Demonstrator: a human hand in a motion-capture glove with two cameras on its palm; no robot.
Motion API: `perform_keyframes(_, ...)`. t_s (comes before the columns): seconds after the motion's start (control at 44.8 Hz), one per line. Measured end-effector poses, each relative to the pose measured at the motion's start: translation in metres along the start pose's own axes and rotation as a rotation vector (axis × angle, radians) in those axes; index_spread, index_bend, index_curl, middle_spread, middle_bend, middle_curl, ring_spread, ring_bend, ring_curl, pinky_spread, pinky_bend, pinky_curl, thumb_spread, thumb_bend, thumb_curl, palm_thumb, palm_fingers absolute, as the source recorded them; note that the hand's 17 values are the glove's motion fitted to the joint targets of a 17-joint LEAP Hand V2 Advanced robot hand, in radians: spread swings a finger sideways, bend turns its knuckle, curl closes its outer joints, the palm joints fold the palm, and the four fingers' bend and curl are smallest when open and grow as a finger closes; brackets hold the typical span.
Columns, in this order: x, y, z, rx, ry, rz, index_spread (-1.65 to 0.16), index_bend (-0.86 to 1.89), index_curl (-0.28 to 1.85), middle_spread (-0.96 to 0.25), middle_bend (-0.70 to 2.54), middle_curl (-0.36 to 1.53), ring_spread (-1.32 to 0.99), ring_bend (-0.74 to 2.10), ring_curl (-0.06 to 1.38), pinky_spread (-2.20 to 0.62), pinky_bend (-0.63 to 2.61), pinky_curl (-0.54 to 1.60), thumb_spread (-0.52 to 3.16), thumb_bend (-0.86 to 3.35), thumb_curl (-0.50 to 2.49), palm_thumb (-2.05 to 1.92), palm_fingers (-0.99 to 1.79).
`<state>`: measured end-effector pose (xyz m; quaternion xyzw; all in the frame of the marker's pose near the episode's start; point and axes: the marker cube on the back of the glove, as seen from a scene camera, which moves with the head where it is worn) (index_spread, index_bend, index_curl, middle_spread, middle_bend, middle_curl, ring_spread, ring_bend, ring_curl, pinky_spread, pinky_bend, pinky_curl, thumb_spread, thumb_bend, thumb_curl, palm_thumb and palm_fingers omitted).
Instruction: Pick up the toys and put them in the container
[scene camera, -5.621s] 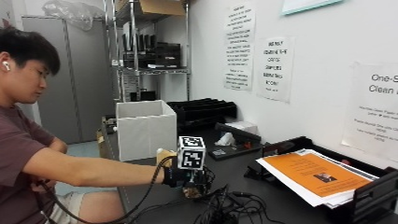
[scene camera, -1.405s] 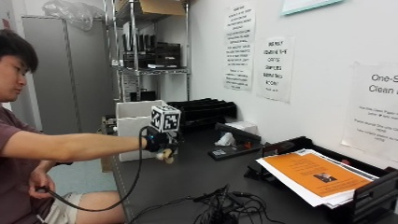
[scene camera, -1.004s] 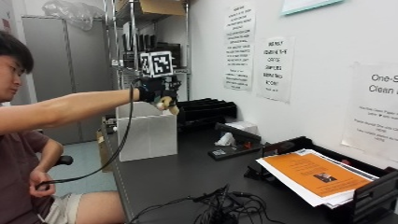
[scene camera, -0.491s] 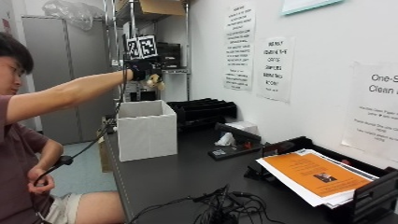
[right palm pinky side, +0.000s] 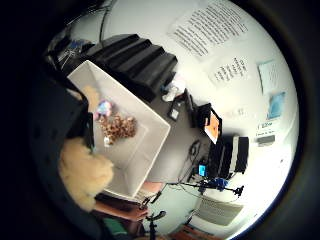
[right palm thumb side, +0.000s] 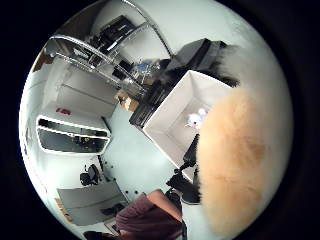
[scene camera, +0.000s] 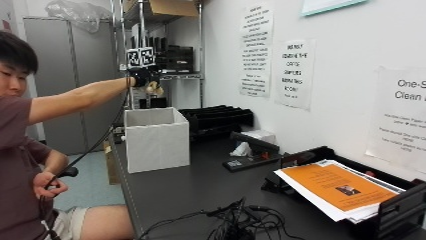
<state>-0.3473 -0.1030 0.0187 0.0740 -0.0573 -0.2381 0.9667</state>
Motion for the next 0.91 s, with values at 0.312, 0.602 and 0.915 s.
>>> perform_keyframes(0.312, -0.009, -0.005, 0.026, -0.1, -0.097, -0.06, -0.26, 0.8, 1.05, -0.18, 1.24, 0.75, -0.3, 1.26, 0.64, -0.36, 0.96, 0.78, 0.88, -0.02, 0.79, 0.44, 0.66)
perform_keyframes(0.602, -0.003, 0.005, 0.033, -0.204, -0.135, -0.045, -0.2, 0.07, 0.67, -0.03, 0.23, 0.42, -0.05, 0.39, 0.38, -0.04, 0.99, 0.65, 1.16, -0.05, 0.54, 0.02, -0.52)
perform_keyframes(0.915, 0.029, 0.019, 0.024, -0.167, -0.094, 0.015, -0.16, 0.06, 0.42, 0.06, 0.1, 0.31, 0.04, 0.19, 0.31, 0.07, 0.82, 0.54, 1.22, -0.02, 0.45, 0.0, -0.34)
